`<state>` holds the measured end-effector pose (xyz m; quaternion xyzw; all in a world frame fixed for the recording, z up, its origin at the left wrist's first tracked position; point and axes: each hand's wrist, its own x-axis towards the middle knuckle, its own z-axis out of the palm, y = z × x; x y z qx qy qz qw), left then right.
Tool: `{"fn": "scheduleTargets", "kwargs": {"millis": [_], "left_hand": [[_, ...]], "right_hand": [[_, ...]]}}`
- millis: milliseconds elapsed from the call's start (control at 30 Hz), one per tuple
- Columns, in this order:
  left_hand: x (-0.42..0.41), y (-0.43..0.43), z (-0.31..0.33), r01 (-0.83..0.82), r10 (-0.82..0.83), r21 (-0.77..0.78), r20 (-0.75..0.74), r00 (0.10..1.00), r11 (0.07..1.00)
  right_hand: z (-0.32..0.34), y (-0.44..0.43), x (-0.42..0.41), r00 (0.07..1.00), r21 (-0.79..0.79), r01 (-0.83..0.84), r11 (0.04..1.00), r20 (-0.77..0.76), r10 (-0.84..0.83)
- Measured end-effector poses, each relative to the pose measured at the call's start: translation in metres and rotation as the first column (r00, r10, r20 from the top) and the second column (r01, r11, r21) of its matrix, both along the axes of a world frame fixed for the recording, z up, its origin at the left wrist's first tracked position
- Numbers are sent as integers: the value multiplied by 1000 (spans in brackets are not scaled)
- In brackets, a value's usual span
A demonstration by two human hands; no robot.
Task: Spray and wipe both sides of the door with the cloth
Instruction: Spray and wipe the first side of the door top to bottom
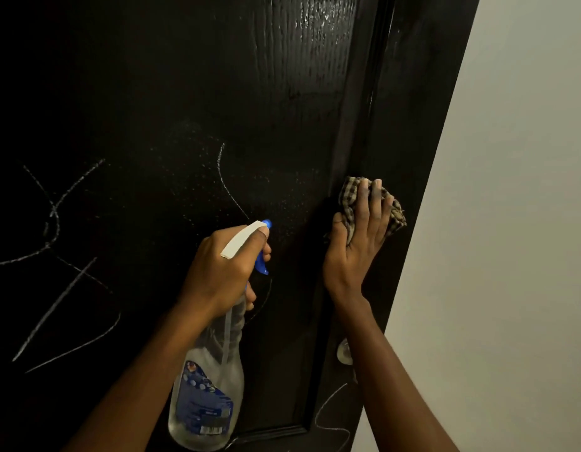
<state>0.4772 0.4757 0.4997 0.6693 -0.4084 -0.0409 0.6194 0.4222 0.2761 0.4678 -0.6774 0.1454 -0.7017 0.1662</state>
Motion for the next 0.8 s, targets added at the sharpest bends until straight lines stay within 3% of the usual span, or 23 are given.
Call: {"fn": "scheduleTargets", "kwargs": {"millis": [167, 333, 433, 500, 567, 667, 800], "left_hand": [[5, 20, 4, -65, 64, 26, 10, 998, 998], [13, 49, 17, -152, 155, -76, 34, 987, 985], [18, 66, 22, -181, 186, -91, 50, 981, 979], [21, 77, 22, -196, 202, -101, 48, 978, 975], [25, 86, 22, -218, 222, -101, 40, 974, 971], [31, 101, 17, -225, 227, -113, 7, 974, 968], [41, 115, 13, -187, 186, -94, -17, 982, 978]], "right_hand": [[10, 14, 5, 994, 79, -96, 992, 64, 91], [37, 46, 35, 997, -33, 58, 998, -39, -59], [21, 66, 51, 954, -302, 147, 942, -207, -215], [-16, 68, 53, 900, -586, 77, 807, -308, -309], [-53, 59, 45, 857, -698, 14, 716, -360, -368], [-64, 35, 26, 862, -665, 120, 737, -299, -410], [15, 32, 32, 930, -332, 288, 898, -124, -345]]}}
